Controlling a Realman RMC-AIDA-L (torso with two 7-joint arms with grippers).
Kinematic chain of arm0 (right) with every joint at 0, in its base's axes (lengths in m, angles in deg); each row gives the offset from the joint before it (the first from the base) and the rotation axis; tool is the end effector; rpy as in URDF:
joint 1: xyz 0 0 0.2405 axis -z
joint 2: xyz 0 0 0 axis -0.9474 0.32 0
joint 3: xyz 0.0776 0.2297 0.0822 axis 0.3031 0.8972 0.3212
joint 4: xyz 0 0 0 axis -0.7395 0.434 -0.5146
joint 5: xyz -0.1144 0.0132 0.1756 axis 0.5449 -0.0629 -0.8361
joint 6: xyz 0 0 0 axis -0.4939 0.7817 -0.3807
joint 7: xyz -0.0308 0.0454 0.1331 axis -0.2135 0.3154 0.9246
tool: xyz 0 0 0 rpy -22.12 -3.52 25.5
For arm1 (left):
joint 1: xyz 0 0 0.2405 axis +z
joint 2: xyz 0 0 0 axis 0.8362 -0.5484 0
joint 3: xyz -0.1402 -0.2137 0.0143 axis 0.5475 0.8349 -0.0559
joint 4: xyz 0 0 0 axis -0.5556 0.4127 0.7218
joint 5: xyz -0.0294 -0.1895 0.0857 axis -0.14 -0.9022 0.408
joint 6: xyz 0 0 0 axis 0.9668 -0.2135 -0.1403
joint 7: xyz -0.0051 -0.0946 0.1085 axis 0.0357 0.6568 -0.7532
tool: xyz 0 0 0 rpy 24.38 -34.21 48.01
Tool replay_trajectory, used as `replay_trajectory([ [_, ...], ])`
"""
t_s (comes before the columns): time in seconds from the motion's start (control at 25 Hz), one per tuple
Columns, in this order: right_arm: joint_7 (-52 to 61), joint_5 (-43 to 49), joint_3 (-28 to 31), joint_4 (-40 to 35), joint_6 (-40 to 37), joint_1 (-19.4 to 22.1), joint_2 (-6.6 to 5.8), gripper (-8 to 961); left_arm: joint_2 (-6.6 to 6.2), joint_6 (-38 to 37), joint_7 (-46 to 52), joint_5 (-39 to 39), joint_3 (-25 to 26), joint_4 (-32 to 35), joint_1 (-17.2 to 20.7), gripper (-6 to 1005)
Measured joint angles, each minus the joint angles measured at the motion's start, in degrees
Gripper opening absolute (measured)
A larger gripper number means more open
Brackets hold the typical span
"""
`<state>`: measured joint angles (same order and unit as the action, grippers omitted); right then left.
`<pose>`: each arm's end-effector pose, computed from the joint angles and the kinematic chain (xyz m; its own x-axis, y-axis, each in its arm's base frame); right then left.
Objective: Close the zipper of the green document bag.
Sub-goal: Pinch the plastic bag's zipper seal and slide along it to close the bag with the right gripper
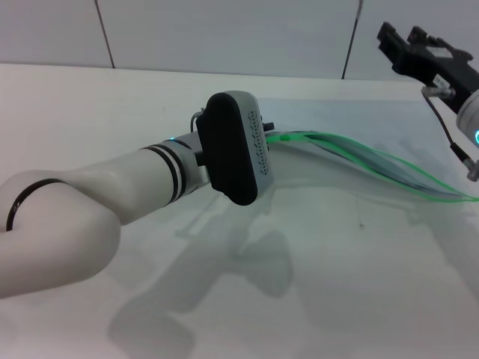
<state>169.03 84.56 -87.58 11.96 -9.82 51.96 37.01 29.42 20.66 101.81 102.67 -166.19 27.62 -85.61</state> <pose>0.1906 0.3872 -0.0066 0.5280 -0.2147 -0.8216 -0.8363 -0.2998 -0.4591 -0.1669 0.3841 -0.0949 0.9374 -0.2674 -0.2229 -0.3429 -0.5985 -0.7240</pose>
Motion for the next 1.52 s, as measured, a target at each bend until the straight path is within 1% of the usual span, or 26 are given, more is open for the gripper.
replay_trajectory([
  [0.12, 0.0, 2.0, 0.0, -0.4, 1.2, -0.4, 0.46, 521, 0.05, 0.0, 0.0, 0.0, 0.0, 0.0, 0.0, 55],
  [0.2, 0.0, 2.7, 0.1, -0.4, 1.3, -0.6, 0.55, 521, 0.05, 0.0, 0.0, 0.0, 0.0, 0.0, 0.0, 55],
  [0.36, 0.0, 9.2, 0.4, 1.1, 1.2, -1.9, 0.64, 521, 0.07, 0.0, 0.0, 0.0, 0.0, 0.0, -0.1, 55],
  [0.44, -0.1, 12.4, 0.4, 2.1, 0.6, -2.6, 0.49, 521, 0.07, 0.0, 0.0, 0.0, 0.0, 0.0, -0.2, 55],
  [0.56, -0.1, 17.8, 0.4, 3.2, -1.7, -3.7, 0.12, 521, 0.07, -0.1, 0.0, 0.0, 0.0, -0.1, -0.2, 55],
  [0.72, -0.4, 26.3, 0.9, 4.2, -7.7, -5.1, -0.21, 521, 0.07, -0.1, 0.0, 0.0, 0.0, -0.2, -0.2, 55],
  [0.92, -0.4, 34.2, 1.0, 5.2, -10.5, -5.6, -0.27, 521, 0.06, -0.1, 0.1, 0.0, 0.0, -0.2, 0.0, 55],
  [1.08, -1.0, 37.3, 1.0, 4.9, -14.0, -5.8, -0.54, 521, 0.07, -0.1, 0.1, 0.0, 0.0, -0.1, 0.3, 55],
  [1.24, -5.0, 38.0, 1.0, 3.1, -19.3, -5.8, -0.62, 521, 0.01, -0.3, 0.1, 0.0, 0.2, -0.1, 0.4, 55],
  [1.36, -9.7, 38.1, 1.4, -0.1, -23.0, -4.4, -0.52, 521, -0.01, -0.4, 0.1, 0.0, 0.5, -0.1, 0.5, 55],
  [1.52, -15.0, 37.8, 2.8, -4.3, -26.6, -2.2, -0.09, 521, -0.02, -0.4, 0.1, 0.0, 0.6, 0.0, 0.6, 55],
])
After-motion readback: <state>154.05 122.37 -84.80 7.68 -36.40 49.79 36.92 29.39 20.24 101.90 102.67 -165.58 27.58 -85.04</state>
